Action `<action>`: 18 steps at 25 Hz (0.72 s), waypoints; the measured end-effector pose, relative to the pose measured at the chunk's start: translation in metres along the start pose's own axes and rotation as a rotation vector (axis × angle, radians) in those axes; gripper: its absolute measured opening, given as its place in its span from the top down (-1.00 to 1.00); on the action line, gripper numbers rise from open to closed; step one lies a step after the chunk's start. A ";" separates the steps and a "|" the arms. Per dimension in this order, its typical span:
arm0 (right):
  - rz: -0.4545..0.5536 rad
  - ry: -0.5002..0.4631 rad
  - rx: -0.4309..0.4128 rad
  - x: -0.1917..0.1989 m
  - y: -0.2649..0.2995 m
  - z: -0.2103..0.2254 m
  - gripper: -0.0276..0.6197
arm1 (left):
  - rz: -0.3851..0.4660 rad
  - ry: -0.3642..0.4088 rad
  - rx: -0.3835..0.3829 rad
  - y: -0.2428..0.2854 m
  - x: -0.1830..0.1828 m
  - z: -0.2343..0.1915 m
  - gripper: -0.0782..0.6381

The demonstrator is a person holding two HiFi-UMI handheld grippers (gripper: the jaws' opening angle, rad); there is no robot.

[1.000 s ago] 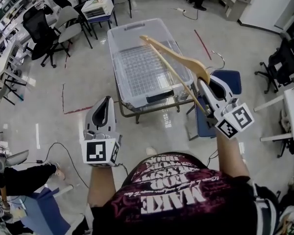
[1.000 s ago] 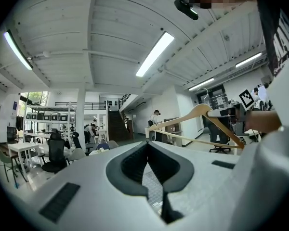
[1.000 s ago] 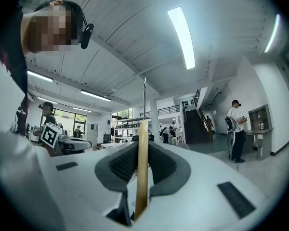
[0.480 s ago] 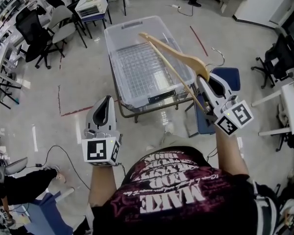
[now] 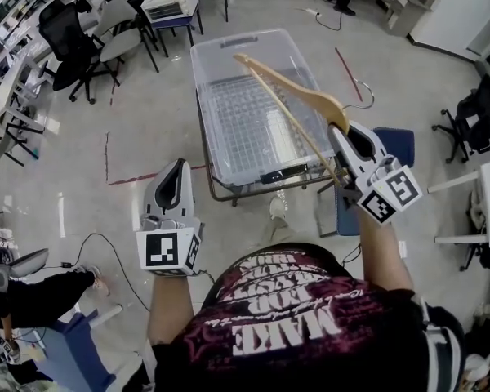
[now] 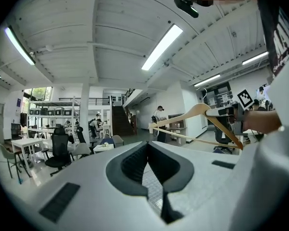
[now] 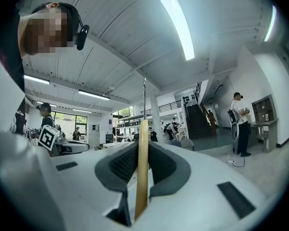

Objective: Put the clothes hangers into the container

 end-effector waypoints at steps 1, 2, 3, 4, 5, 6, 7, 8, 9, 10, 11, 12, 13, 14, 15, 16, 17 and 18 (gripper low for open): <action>-0.001 0.002 -0.005 0.000 0.005 0.004 0.72 | -0.002 -0.001 -0.006 0.004 0.000 -0.002 0.76; -0.002 0.004 -0.010 0.001 0.010 0.008 0.72 | -0.004 -0.001 -0.011 0.008 0.000 -0.004 0.76; -0.003 0.007 -0.015 0.001 0.015 0.011 0.72 | -0.006 0.000 -0.015 0.012 -0.001 -0.006 0.76; -0.004 0.011 -0.020 0.001 0.020 0.014 0.72 | -0.008 0.002 -0.019 0.015 -0.002 -0.008 0.76; -0.005 0.014 -0.025 0.002 0.025 0.017 0.72 | -0.010 0.004 -0.022 0.019 -0.003 -0.009 0.76; -0.007 0.017 -0.029 0.003 0.028 0.020 0.72 | -0.011 0.004 -0.026 0.023 -0.003 -0.011 0.76; -0.009 0.020 -0.031 0.004 0.032 0.023 0.72 | -0.012 0.003 -0.028 0.027 -0.004 -0.012 0.76; -0.010 0.021 -0.033 0.004 0.035 0.027 0.72 | -0.012 0.002 -0.030 0.031 -0.004 -0.012 0.76; -0.011 0.022 -0.035 0.005 0.037 0.031 0.72 | -0.013 0.001 -0.030 0.035 -0.003 -0.011 0.76; -0.012 0.023 -0.036 0.006 0.039 0.035 0.72 | -0.015 0.000 -0.030 0.039 -0.002 -0.010 0.76; -0.014 0.025 -0.037 0.007 0.041 0.040 0.72 | -0.018 -0.001 -0.030 0.043 0.000 -0.009 0.76; -0.017 0.028 -0.037 0.008 0.043 0.045 0.72 | -0.023 -0.002 -0.030 0.047 0.002 -0.008 0.76; -0.021 0.032 -0.038 0.010 0.044 0.049 0.72 | -0.027 -0.003 -0.029 0.051 0.003 -0.006 0.76; -0.024 0.037 -0.038 0.012 0.045 0.055 0.72 | -0.030 -0.004 -0.028 0.055 0.004 -0.004 0.76; -0.025 0.044 -0.039 0.014 0.046 0.060 0.72 | -0.033 -0.004 -0.028 0.060 0.005 -0.002 0.76; -0.025 0.053 -0.040 0.016 0.048 0.065 0.72 | -0.035 -0.003 -0.028 0.064 0.004 -0.001 0.76; -0.025 0.063 -0.041 0.017 0.050 0.069 0.72 | -0.038 -0.001 -0.029 0.067 0.004 0.000 0.76; -0.024 0.073 -0.043 0.018 0.054 0.072 0.72 | -0.040 0.001 -0.029 0.070 0.003 -0.001 0.76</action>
Point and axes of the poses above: the fingertips, and each gripper's own axes: y forward along the fingers, z to its right, x out of its underside, the point moved 1 cm from there along -y, backward along the fingers, and after that the axes turned 8 degrees about -x, right-handed, at the moved point
